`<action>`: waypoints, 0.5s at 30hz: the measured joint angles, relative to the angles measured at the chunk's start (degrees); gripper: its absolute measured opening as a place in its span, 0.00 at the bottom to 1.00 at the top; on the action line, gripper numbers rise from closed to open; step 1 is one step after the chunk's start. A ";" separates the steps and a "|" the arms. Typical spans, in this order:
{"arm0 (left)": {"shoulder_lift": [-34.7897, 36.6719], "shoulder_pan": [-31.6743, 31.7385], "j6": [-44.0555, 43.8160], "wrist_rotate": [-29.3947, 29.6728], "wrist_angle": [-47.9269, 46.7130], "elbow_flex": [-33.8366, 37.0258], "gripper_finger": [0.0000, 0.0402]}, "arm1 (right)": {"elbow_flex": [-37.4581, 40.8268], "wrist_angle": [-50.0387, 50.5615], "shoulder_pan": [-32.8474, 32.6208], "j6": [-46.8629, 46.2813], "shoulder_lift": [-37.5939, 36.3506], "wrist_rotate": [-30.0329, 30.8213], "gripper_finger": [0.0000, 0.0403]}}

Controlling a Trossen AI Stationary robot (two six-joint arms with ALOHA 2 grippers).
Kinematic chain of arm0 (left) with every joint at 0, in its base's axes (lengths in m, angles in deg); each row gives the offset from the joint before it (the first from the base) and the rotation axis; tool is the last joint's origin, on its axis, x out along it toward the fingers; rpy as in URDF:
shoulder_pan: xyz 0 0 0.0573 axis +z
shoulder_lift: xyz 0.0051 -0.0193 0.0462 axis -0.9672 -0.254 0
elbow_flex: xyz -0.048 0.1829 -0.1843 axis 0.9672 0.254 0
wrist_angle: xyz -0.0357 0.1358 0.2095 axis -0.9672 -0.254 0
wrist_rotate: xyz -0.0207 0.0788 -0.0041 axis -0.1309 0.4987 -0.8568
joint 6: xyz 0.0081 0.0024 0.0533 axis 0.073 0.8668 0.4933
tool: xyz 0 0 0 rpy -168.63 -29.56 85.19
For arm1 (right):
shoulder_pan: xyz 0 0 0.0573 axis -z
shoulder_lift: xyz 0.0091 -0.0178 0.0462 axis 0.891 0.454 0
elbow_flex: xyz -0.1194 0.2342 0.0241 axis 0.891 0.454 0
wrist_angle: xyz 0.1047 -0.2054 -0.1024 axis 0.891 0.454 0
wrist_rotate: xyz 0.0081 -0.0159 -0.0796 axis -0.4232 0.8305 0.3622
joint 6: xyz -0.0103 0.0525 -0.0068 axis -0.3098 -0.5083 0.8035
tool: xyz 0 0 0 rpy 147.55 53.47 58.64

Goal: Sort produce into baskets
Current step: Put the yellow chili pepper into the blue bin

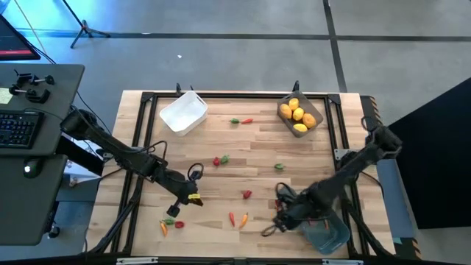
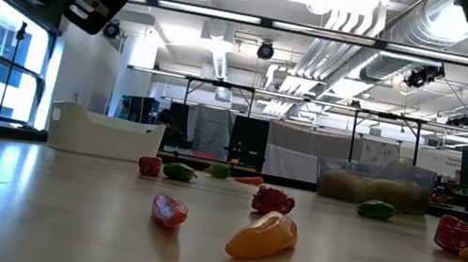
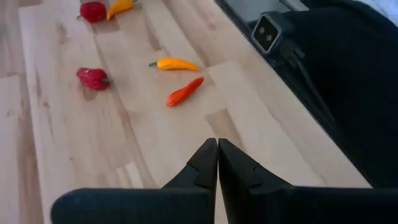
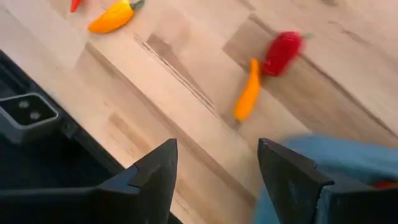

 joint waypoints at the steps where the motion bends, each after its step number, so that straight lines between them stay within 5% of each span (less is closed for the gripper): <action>1: 0.00 0.26 0.01 -0.01 -0.15 0.03 0.00 | 0.00 -0.95 0.86 0.96 1.34 -0.57 0.52; 15: 0.00 1.08 0.13 -0.14 0.06 0.03 0.00 | 0.00 -0.50 5.90 5.60 11.12 -4.81 0.50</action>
